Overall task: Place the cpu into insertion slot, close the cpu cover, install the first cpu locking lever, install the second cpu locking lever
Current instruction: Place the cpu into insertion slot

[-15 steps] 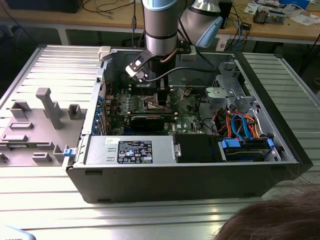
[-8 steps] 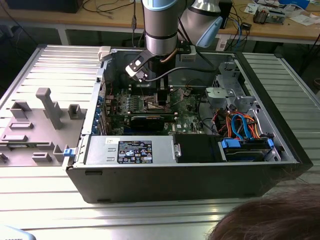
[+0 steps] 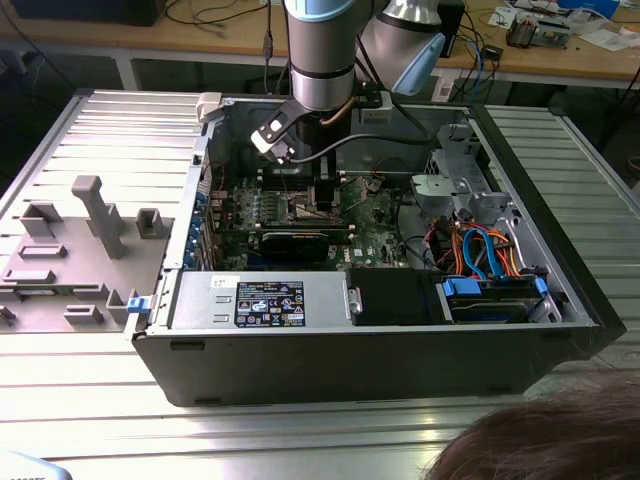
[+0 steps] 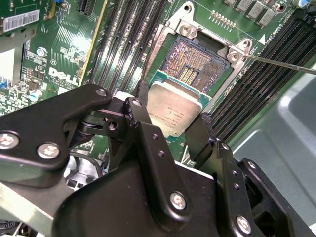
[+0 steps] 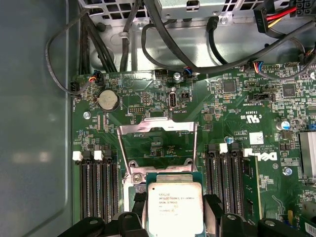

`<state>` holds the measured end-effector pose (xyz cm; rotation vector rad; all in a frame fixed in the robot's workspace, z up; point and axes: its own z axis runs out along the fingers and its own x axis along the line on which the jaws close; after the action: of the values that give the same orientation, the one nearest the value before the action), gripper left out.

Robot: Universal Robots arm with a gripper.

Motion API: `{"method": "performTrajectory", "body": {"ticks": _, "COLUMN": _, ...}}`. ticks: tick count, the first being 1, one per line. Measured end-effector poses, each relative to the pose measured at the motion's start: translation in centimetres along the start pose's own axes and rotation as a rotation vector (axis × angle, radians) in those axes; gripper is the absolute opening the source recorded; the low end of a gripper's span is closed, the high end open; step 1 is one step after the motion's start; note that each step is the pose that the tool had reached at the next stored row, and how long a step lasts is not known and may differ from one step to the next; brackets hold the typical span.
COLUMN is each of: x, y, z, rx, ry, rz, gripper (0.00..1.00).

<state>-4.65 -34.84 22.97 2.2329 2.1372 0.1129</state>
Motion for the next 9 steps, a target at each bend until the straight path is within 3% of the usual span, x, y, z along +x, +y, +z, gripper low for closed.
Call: {"method": "performTrajectory", "body": {"ticks": 9, "x": 0.00, "y": 0.00, "z": 0.00, "rx": 0.0000, "ry": -0.0003, "rz": 0.004, "gripper": 0.55}}
